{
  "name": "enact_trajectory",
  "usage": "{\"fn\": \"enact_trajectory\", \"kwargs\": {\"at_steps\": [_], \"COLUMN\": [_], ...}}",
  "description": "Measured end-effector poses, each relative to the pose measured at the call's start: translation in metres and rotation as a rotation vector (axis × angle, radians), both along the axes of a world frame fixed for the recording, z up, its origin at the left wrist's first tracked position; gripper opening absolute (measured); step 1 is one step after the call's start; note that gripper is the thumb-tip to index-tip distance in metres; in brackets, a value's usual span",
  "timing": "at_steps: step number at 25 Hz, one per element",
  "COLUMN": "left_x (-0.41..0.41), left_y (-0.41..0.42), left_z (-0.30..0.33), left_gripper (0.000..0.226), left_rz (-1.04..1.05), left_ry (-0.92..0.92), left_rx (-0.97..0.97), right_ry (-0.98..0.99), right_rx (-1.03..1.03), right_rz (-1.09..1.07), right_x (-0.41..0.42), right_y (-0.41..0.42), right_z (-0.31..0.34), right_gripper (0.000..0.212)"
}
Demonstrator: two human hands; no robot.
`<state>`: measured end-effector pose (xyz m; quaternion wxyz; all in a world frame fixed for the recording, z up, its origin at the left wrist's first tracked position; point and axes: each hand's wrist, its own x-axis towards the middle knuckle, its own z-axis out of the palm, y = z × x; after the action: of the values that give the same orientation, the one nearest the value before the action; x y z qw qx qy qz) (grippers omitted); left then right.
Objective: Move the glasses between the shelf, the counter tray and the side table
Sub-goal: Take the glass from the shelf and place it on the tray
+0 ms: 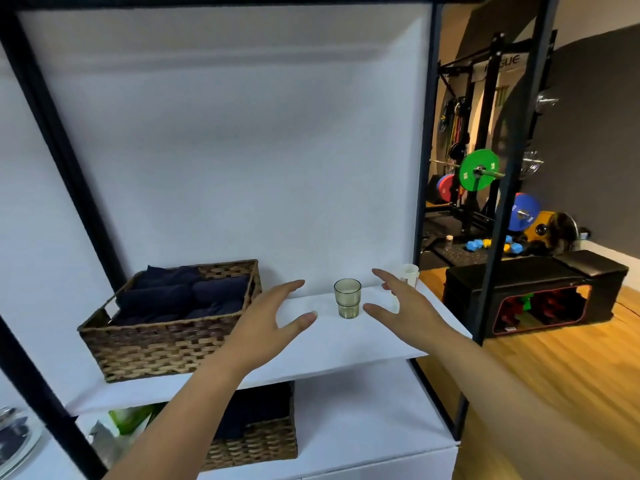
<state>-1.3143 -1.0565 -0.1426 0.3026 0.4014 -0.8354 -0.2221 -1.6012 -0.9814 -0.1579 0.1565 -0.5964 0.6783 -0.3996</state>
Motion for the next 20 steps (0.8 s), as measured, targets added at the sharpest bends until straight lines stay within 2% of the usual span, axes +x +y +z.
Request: {"fn": "enact_trajectory", "kwargs": {"at_steps": [10, 14, 20], "left_x": [-0.070, -0.094, -0.116], "left_y": [-0.088, -0.133, -0.183], "left_z": [-0.023, -0.046, -0.097], "left_gripper": [0.087, 0.075, 0.080], "left_rz": [0.069, 0.110, 0.092], "left_ry": [-0.050, -0.051, -0.037], "left_rx": [0.028, -0.005, 0.119], "right_ry": [-0.066, -0.176, -0.275], "right_rx": [0.057, 0.120, 0.220], "right_rz": [0.039, -0.075, -0.147], "right_x": [-0.053, -0.063, -0.059], "right_y": [-0.110, -0.147, -0.194], "right_z": [-0.041, -0.060, -0.102], "right_gripper": [0.085, 0.096, 0.114]}}
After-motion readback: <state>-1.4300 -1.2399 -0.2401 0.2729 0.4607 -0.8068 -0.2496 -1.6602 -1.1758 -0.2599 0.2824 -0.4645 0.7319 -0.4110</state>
